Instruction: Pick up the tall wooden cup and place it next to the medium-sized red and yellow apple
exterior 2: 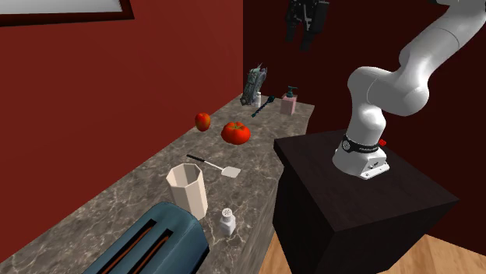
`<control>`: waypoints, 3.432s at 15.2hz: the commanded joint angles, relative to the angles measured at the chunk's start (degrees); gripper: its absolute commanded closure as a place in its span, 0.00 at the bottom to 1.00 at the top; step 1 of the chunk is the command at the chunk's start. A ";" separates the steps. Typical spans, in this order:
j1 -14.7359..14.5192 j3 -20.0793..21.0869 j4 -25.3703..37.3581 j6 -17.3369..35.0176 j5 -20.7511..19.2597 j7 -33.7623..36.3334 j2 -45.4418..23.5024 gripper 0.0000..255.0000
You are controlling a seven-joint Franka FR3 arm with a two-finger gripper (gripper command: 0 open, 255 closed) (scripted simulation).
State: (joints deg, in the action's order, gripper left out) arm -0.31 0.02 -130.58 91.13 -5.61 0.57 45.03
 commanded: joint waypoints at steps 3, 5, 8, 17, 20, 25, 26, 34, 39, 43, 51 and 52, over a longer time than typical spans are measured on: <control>-0.01 -0.33 -1.26 3.75 0.11 0.16 -2.52 0.00; -0.04 -0.66 -2.21 7.46 0.23 0.30 -5.32 0.00; -0.10 -1.13 -3.05 12.92 0.45 0.45 -10.00 0.00; -0.34 -2.29 -1.25 27.71 1.63 0.34 -26.75 0.00; -0.44 -2.58 0.77 31.83 2.28 0.08 -32.95 0.00; -0.56 -2.88 5.65 37.52 3.72 -0.62 -43.63 0.00; -0.56 -2.90 6.85 38.46 4.06 -0.79 -45.80 0.00; -0.14 -2.46 19.19 43.52 6.81 -2.23 -63.42 0.00; 0.27 -1.97 26.70 44.85 7.88 -2.73 -72.36 0.00; 0.31 -1.88 26.73 46.98 8.00 -2.81 -74.52 0.00; 0.33 -1.83 26.90 48.29 8.08 -2.86 -76.00 0.00; 0.33 -1.83 26.90 48.29 8.08 -2.86 -76.00 0.00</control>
State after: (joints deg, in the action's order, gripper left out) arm 0.02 -1.81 -103.70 139.41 2.47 -2.28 -30.96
